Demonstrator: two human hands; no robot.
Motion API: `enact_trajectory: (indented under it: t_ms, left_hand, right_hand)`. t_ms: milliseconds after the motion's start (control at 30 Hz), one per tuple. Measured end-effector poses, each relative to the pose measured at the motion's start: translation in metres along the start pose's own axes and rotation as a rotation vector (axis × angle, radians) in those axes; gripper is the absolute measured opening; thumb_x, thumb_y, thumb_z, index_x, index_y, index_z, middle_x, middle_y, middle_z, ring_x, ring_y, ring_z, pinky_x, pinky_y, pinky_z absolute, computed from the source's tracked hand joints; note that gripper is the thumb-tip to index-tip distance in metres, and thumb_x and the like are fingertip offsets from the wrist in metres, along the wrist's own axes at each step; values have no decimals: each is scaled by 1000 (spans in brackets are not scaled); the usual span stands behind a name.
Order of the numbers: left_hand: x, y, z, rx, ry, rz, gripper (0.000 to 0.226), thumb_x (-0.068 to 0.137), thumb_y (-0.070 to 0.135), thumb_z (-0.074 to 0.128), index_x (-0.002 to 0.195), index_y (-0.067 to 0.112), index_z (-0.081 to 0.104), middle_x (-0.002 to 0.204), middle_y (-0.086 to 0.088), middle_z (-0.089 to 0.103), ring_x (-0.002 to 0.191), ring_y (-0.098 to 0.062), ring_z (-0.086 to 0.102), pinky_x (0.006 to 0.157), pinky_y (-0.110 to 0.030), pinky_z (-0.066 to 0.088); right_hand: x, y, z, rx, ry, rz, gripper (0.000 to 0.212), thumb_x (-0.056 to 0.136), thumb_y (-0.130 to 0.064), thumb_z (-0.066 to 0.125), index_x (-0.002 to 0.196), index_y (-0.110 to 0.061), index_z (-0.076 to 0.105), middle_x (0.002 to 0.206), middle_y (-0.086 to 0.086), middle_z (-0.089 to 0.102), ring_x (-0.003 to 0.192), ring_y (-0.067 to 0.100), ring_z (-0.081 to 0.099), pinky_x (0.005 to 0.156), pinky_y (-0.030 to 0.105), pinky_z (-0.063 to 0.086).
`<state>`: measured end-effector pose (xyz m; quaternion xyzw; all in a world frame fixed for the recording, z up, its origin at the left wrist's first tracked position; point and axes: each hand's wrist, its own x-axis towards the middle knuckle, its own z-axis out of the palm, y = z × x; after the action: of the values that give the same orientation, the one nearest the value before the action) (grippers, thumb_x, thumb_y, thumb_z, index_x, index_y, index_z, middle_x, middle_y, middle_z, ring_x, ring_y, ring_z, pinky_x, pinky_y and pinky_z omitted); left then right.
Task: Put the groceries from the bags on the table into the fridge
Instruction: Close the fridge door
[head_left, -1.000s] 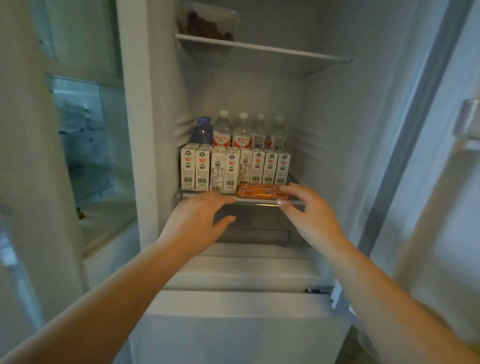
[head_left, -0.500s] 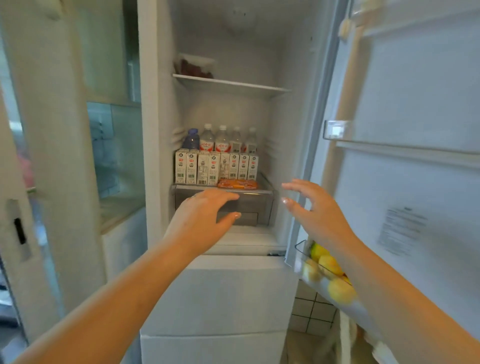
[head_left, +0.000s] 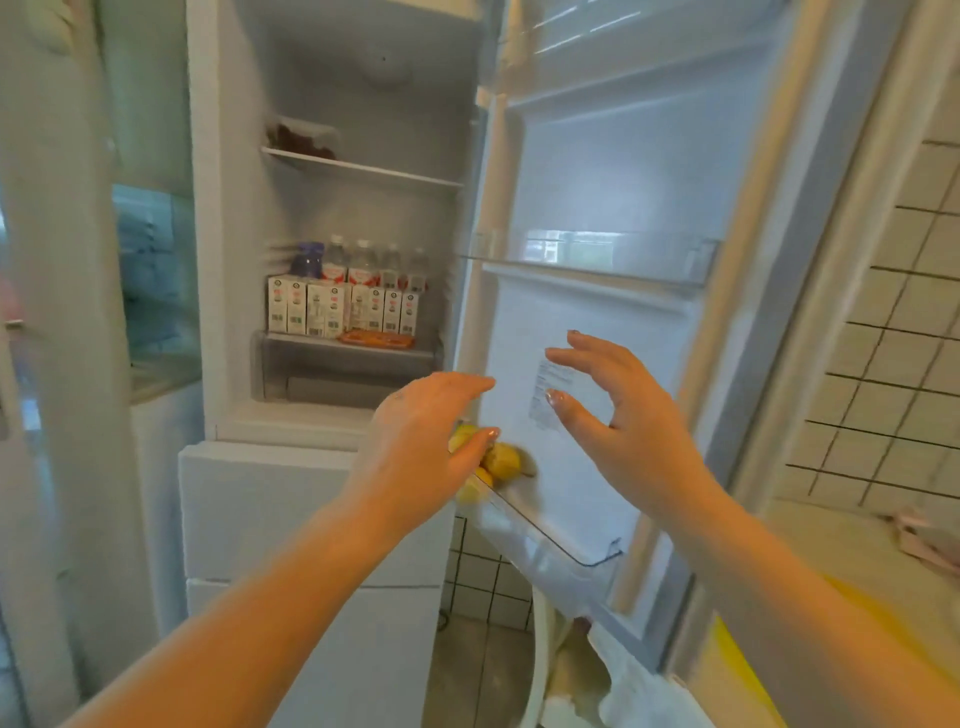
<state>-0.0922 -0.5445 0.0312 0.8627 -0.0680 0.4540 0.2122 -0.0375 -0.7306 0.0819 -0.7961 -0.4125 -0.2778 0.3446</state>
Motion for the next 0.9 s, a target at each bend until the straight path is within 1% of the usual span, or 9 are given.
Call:
enact_trajectory:
  t_ms: [67, 167, 267, 367, 467, 567, 633, 733, 900]
  left_hand:
    - [-4, 36, 19, 82, 47, 75, 56, 83, 39, 61, 134, 18, 49, 138, -2, 50, 131, -21, 40, 108, -47, 33]
    - [-5, 83, 50, 270, 0, 189, 72, 85, 54, 49, 145, 21, 26, 155, -8, 22, 144, -27, 7, 112, -53, 6]
    - [-1, 118, 84, 399, -101, 232, 84, 81, 60, 45, 149, 18, 16, 157, -10, 7, 145, -30, -3, 111, -58, 6]
    - [6, 145, 114, 466, -224, 264, 91, 84, 60, 45, 149, 18, -4, 157, -8, -13, 142, -27, -19, 112, -61, 2]
    - [16, 166, 133, 525, -338, 298, 93, 90, 58, 40, 144, 17, -23, 150, -4, -33, 136, -23, -35, 111, -58, -12]
    - [25, 175, 140, 571, -397, 286, 90, 92, 56, 39, 144, 15, -22, 152, -5, -29, 137, -23, -31, 111, -59, -10]
    - [30, 174, 140, 583, -408, 268, 89, 92, 55, 38, 146, 15, -19, 154, -5, -26, 138, -22, -29, 112, -59, -10]
    - [31, 171, 137, 584, -409, 244, 88, 92, 56, 38, 146, 16, -19, 154, -3, -26, 138, -21, -30, 111, -60, -8]
    - [15, 168, 126, 515, -370, 181, 90, 91, 59, 37, 141, 21, -27, 152, 0, -29, 136, -21, -34, 110, -59, -13]
  right_hand:
    - [-17, 11, -30, -71, 39, -67, 35, 91, -31, 56, 126, -31, 53, 142, -13, 38, 131, -6, 24, 101, -2, 12]
    - [-35, 36, -69, -220, 171, -144, 41, 89, -37, 52, 128, -24, 53, 147, 2, 35, 142, 14, 16, 116, 37, 20]
    - [-44, 63, -101, -325, 253, -77, 52, 88, -35, 56, 137, -23, 44, 154, 9, 19, 144, 21, 5, 114, 54, 15]
    - [-43, 89, -126, -387, 224, 102, 67, 88, -32, 59, 146, -24, 26, 157, 12, 4, 145, 24, 0, 113, 51, 9]
    - [-36, 113, -141, -362, 35, 268, 76, 91, -36, 53, 149, -27, 5, 157, 12, 0, 144, 25, 5, 114, 43, 12]
    - [-32, 126, -146, -228, -163, 299, 81, 92, -33, 53, 148, -30, -6, 158, 3, 7, 125, 11, 42, 109, 43, 28]
    - [-33, 126, -144, -158, -201, 292, 83, 93, -29, 53, 148, -30, -10, 157, -1, 13, 107, 2, 48, 100, 35, 36]
    - [-36, 127, -139, -128, -166, 250, 83, 93, -21, 53, 148, -28, -8, 158, -4, 6, 140, 14, 23, 110, 28, 24]
    - [-47, 119, -123, -296, -104, 90, 78, 91, -14, 51, 150, -20, 1, 158, 3, 8, 143, 20, 17, 114, 32, 19]
